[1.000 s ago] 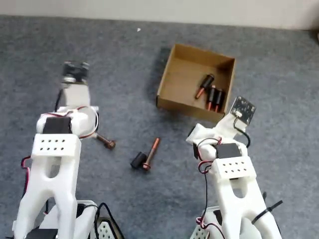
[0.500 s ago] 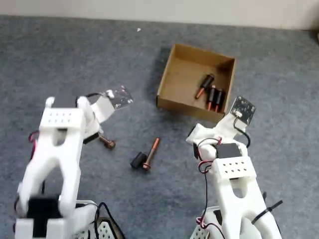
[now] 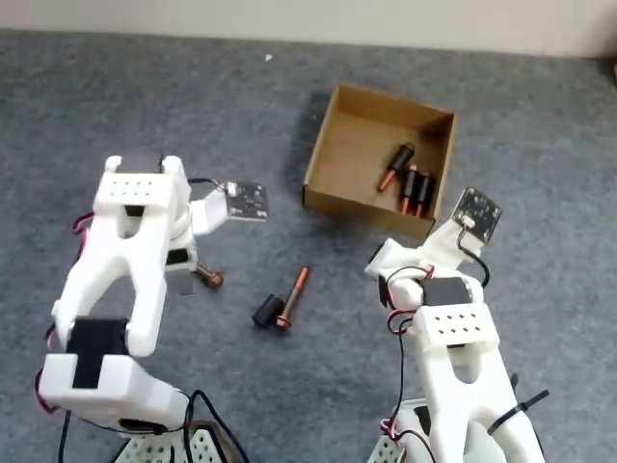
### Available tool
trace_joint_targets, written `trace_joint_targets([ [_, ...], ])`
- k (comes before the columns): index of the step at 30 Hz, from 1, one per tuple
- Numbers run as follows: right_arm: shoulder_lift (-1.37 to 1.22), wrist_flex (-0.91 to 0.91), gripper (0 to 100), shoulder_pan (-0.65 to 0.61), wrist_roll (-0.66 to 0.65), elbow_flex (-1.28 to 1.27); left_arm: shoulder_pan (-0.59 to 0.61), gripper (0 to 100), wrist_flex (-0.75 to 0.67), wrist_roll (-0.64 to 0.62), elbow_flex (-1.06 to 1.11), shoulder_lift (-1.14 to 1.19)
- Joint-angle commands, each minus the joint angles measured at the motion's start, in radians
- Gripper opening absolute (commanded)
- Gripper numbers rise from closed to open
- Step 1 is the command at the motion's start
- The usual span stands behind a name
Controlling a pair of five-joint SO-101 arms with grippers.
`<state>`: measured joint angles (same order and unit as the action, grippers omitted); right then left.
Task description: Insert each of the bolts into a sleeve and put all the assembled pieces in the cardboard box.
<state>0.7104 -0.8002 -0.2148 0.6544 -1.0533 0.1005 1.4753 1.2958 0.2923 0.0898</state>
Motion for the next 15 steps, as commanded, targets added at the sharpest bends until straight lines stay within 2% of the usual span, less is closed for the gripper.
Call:
trace_joint_targets([
  [1,0.035,0.025,0.4,0.012,0.003,0.013,-0.047,19,-0.011,0.101,-0.044,0.021],
  [11,0.035,0.025,0.4,0.012,0.002,0.012,-0.068,18,-0.178,0.098,-0.044,0.170],
  [15,0.035,0.025,0.4,0.012,0.002,0.013,-0.068,12,-0.238,0.098,-0.035,0.217],
])
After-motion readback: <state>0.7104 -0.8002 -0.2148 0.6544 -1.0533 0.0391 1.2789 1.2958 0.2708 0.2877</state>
